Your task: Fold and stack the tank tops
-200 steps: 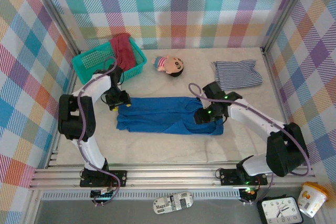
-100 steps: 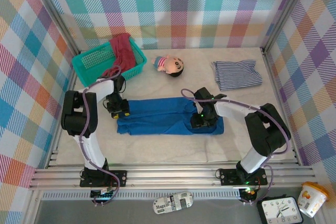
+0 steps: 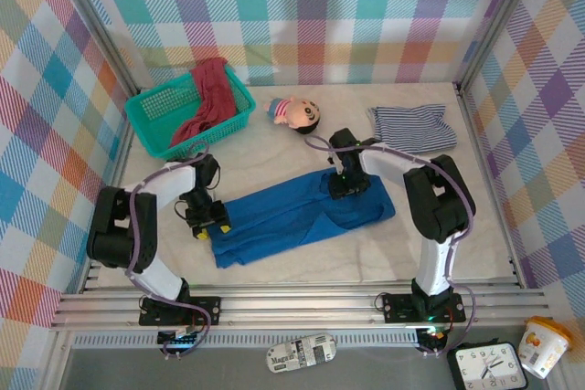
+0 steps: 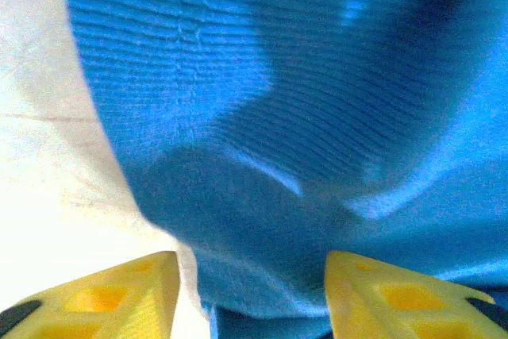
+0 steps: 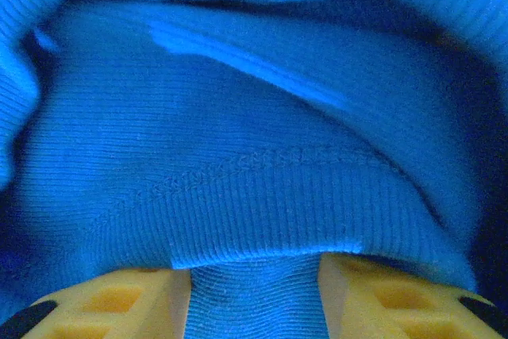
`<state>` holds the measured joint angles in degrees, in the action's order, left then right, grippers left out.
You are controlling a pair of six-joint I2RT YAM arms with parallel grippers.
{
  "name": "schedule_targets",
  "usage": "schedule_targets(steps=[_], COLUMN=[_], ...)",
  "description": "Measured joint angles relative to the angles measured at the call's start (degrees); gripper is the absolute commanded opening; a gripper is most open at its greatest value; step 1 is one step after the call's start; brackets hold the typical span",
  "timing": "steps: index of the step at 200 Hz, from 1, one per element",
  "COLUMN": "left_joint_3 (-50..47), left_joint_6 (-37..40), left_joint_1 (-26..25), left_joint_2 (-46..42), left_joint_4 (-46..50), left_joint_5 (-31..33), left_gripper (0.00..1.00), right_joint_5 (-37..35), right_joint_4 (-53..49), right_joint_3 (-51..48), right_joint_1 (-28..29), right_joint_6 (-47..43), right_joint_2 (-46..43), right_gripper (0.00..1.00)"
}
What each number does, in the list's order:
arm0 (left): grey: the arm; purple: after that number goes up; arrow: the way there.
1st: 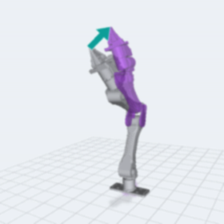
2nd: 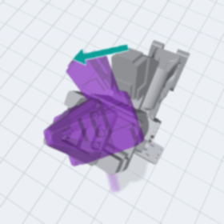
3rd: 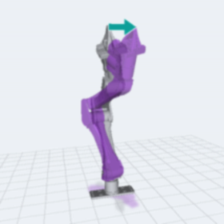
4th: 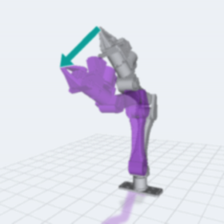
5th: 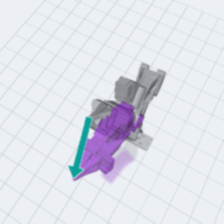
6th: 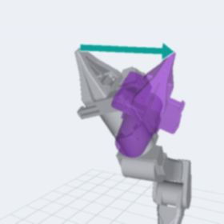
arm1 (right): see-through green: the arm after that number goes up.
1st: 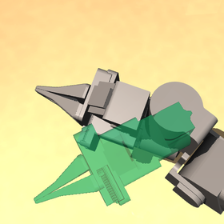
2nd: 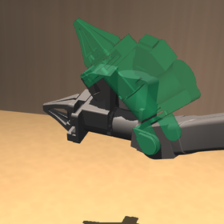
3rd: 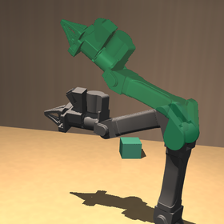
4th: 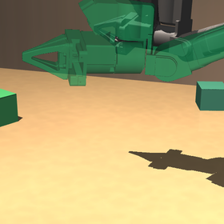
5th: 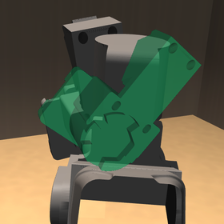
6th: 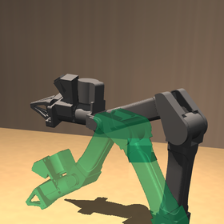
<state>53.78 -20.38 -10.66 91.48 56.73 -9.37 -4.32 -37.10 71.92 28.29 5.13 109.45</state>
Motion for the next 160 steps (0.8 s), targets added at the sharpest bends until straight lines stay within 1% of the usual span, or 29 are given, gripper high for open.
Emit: schedule_targets(steps=[23,43,69,87,103,117,135,149,160], left_joint_3=[2.62,5.57,8.98,9.18,8.92,8.2,7.19,6.86,6.73], left_joint_6=[0.48,1.22,2.21,3.1,3.74,4.04,4.42,4.68,4.85], left_joint_1=[0.87,2.8,4.2,4.5,4.72,5.18,6.51,7.69,8.41], left_joint_2=[-3.08,-2.71,0.31,3.72,6.38,7.26,7.3,7.43,7.69], left_joint_4=[1.79,1.88,0.94,-0.17,-0.42,-0.92,-1.38,-1.4,-1.4], left_joint_5=[1.36,2.47,2.95,2.97,2.89,2.95,2.93,2.95,2.93], left_gripper=[0.56,0.57,0.58,0.58,0.58,0.58,0.58,0.57,0.56], right_joint_5=[0.0,0.26,0.87,1.51,2.43,3.58,4.87,5.53,6.62], right_joint_4=[-0.46,-0.26,-0.5,-0.11,0.94,2.93,6.05,8.28,9.9], right_joint_3=[4.39,9.31,14.21,16.85,17.11,15.93,11.06,6.16,2.93], right_joint_1=[-0.22,-0.22,-0.22,-0.22,-0.22,-0.07,0.7,2.78,5.68], right_joint_6=[-3.54,-6.23,-10.27,-13.11,-15.15,-16.81,-18.4,-19.45,-19.32], right_joint_2=[3.23,6.67,9.92,11.67,11.82,10.88,6.64,1.38,-3.1], right_gripper=[0.46,0.46,0.46,0.46,0.47,0.49,0.53,0.55,0.58])
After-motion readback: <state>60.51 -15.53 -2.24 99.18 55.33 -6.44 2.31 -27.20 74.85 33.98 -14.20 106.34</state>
